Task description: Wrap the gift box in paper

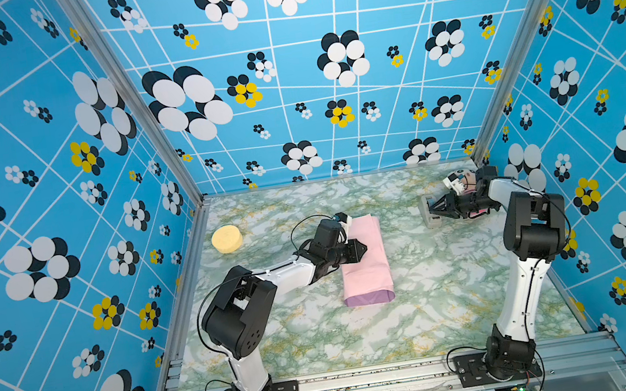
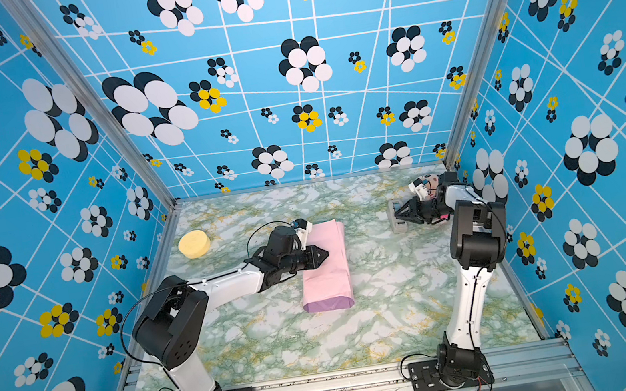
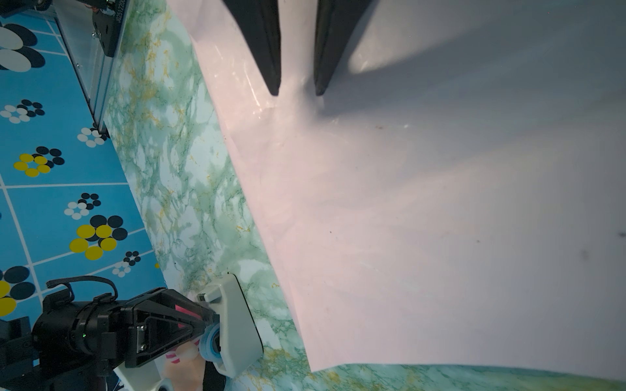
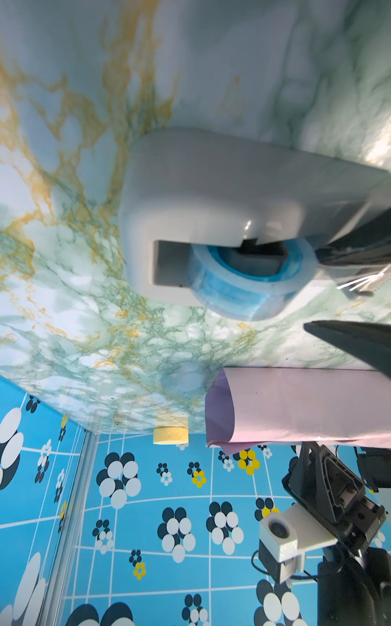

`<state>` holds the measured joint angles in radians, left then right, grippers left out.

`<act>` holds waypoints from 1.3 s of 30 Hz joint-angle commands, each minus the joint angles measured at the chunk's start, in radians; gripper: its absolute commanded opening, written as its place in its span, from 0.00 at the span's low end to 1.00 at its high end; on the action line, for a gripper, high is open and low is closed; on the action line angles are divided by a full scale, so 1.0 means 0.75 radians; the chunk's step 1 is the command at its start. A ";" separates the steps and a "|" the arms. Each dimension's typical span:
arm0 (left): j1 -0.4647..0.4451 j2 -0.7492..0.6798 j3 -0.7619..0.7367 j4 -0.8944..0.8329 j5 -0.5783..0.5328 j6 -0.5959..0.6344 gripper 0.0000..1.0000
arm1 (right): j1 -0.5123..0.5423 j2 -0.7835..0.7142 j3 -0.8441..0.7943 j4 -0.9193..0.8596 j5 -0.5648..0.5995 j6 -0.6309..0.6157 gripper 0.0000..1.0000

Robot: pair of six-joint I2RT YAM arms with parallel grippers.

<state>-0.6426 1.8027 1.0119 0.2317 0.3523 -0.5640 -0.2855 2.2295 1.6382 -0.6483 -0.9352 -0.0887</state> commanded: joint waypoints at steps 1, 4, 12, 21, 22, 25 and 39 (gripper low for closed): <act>0.006 0.045 -0.028 -0.201 -0.079 0.016 0.22 | -0.014 0.040 0.027 0.015 -0.101 0.014 0.29; 0.006 0.046 -0.026 -0.199 -0.081 0.014 0.22 | -0.014 0.058 0.037 0.007 -0.110 0.017 0.29; 0.006 0.044 -0.026 -0.203 -0.083 0.014 0.22 | -0.014 0.102 0.058 -0.009 -0.085 0.018 0.36; 0.005 0.046 -0.020 -0.205 -0.083 0.014 0.22 | -0.014 0.094 0.063 -0.007 -0.126 0.013 0.15; 0.005 0.046 -0.020 -0.206 -0.083 0.015 0.22 | -0.015 0.091 0.063 -0.007 -0.130 0.015 0.13; 0.005 0.045 -0.020 -0.209 -0.085 0.017 0.22 | -0.016 0.084 0.064 -0.002 -0.152 0.022 0.06; 0.006 0.033 -0.021 -0.212 -0.089 0.020 0.22 | -0.034 -0.044 -0.099 0.148 -0.224 0.337 0.00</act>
<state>-0.6430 1.8027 1.0164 0.2214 0.3515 -0.5640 -0.3099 2.2536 1.5875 -0.5659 -1.0393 0.0952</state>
